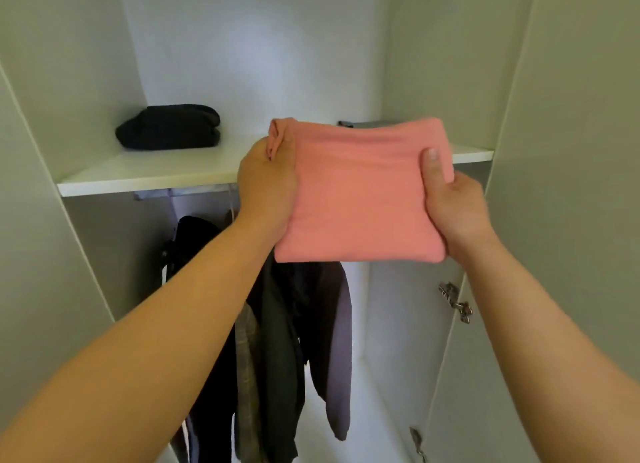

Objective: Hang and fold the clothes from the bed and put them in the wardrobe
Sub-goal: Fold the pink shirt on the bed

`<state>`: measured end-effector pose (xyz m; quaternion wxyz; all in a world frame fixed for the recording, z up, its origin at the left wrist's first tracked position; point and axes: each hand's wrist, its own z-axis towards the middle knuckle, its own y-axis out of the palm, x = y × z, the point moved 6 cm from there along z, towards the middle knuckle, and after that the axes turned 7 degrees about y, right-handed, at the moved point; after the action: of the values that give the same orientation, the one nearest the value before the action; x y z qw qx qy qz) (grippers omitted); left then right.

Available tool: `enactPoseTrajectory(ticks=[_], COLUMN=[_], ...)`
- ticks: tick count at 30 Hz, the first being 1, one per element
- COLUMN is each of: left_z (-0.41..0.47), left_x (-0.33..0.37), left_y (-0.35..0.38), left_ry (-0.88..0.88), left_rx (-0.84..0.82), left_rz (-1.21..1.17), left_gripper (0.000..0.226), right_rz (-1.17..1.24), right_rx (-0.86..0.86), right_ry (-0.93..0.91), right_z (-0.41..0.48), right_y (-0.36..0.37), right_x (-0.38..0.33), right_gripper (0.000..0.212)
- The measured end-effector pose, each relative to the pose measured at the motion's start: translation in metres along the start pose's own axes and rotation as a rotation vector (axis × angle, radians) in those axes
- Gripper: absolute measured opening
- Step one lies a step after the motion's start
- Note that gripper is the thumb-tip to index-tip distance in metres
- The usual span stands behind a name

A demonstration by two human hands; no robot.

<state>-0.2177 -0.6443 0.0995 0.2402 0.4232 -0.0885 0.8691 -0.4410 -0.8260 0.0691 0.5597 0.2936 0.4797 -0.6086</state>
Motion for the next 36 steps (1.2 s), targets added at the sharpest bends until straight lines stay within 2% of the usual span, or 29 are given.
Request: enactPoseTrajectory(ticks=[4, 7, 10, 12, 15, 17, 22, 24, 26, 27, 28, 30, 32, 34, 36], left_z=[0.049, 0.083, 0.111, 0.131, 0.163, 0.186, 0.232, 0.235, 0.228, 0.223, 0.217, 0.192, 0.163, 0.161, 0.169], left_x=[0.015, 0.016, 0.014, 0.008, -0.001, -0.005, -0.031, -0.051, -0.070, -0.073, -0.071, -0.074, -0.089, -0.101, -0.106], left_y=[0.026, 0.046, 0.064, 0.077, 0.098, 0.113, 0.164, 0.190, 0.209, 0.215, 0.228, 0.260, 0.276, 0.287, 0.294], left_ry=[-0.075, -0.172, -0.267, -0.327, -0.378, -0.391, -0.406, -0.382, -0.318, -0.211, -0.048, 0.222, 0.264, 0.290, 0.269], left_rx=[-0.010, -0.010, -0.021, -0.027, -0.033, -0.034, -0.063, -0.203, -0.383, -0.465, -0.564, -0.887, -1.148, -1.184, -1.173], left_rz=[-0.092, -0.188, -0.224, -0.216, -0.174, -0.156, -0.071, 0.069, 0.452, 0.663, 0.742, 0.658, 0.655, 0.771, 0.836], left_gripper=[0.034, 0.031, 0.027, 0.018, 0.039, 0.041, 0.038, 0.036, 0.065, 0.075, 0.073, 0.059, 0.063, 0.070, 0.071], right_rz=[-0.097, -0.191, -0.246, -0.284, -0.326, -0.337, -0.459, -0.605, -1.004, -1.142, -1.191, -1.273, -1.333, -1.319, -1.295], right_rx=[-0.024, -0.029, -0.070, -0.100, -0.144, -0.183, -0.167, -0.160, -0.019, 0.038, 0.034, -0.132, -0.297, -0.310, -0.281], right_ry=[-0.024, -0.029, -0.018, -0.001, 0.011, 0.023, 0.140, 0.126, -0.050, -0.132, -0.171, -0.154, -0.056, 0.007, 0.002], right_z=[0.045, 0.084, 0.123, 0.147, 0.188, 0.214, 0.277, 0.293, 0.306, 0.305, 0.305, 0.303, 0.302, 0.302, 0.306], right_y=[-0.017, -0.021, -0.016, -0.011, -0.002, 0.005, 0.009, 0.017, 0.026, 0.036, 0.048, 0.075, 0.093, 0.097, 0.099], right_x=[-0.051, -0.080, -0.103, -0.116, -0.135, -0.151, -0.160, -0.148, -0.139, -0.134, -0.126, -0.094, -0.058, -0.037, -0.033], right_gripper=[0.078, 0.093, 0.097, 0.090, 0.062, 0.046, 0.045, 0.040, 0.044, 0.046, 0.042, 0.025, 0.031, 0.042, 0.045])
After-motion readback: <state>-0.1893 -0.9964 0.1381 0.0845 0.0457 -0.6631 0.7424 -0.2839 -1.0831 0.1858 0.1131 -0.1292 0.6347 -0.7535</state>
